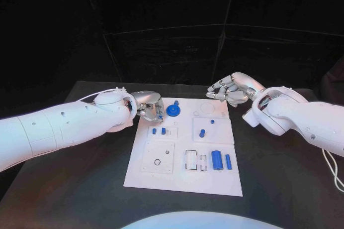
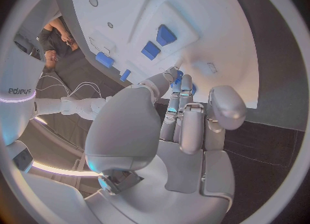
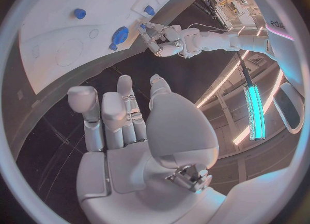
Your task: Assemble the parts on the task board
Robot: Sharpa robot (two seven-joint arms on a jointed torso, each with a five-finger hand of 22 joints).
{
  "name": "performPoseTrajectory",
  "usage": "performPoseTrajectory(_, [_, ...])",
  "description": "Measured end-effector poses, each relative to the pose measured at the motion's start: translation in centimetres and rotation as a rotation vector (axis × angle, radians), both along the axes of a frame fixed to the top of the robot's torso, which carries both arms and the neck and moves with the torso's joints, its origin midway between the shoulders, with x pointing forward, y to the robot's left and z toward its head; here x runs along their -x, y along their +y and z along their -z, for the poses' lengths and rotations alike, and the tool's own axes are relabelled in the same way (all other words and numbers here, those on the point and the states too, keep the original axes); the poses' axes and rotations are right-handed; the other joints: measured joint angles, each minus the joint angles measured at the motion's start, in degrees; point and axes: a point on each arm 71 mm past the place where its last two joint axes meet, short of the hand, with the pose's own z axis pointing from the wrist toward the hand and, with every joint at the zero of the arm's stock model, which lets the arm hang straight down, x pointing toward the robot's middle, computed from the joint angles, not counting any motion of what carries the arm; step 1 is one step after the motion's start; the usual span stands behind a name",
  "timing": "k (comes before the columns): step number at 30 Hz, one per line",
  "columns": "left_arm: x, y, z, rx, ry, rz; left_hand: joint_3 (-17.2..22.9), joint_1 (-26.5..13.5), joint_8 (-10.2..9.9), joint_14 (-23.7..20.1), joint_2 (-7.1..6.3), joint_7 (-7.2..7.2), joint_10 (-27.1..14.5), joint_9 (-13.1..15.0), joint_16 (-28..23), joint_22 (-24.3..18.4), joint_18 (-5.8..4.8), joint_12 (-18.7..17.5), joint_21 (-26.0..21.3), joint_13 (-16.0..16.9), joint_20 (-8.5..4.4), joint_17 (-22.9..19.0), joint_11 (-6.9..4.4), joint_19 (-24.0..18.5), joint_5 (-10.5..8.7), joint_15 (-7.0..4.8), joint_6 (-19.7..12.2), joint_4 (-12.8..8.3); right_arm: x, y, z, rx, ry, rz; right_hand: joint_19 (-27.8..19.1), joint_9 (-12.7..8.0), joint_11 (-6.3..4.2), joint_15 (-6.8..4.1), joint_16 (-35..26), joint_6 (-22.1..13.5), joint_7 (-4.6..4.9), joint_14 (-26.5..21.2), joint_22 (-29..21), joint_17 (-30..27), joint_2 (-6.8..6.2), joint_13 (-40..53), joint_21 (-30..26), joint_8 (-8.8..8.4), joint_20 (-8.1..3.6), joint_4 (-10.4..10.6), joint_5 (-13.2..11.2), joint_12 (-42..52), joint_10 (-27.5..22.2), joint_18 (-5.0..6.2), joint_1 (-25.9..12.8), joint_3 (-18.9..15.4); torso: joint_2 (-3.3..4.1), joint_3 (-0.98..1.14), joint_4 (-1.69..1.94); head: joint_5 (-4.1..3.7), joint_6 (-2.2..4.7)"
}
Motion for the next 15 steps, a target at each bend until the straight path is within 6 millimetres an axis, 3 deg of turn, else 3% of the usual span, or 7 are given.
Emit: performPoseTrajectory(15, [0.01,-0.53,0.31,-0.003,0.014,0.009,0.00,0.00,0.00,0.00,0.00,0.00,0.00,-0.02,0.00,0.01,0.00,-0.03,0.00,0.00,0.00,0.00,0.00,0.00,0.00,0.00,0.00,0.00,-0.01,0.07,0.01,0.000,0.001,-0.002,0.00,0.00,0.00,0.00,0.00,0.00,0.00,0.00,0.01,0.00,0.00,0.00,0.00,0.00,0.00,0.00,0.00,0.00,0.00,0.00,0.00,0.00,0.02,0.00,0.02,-0.03,-0.20])
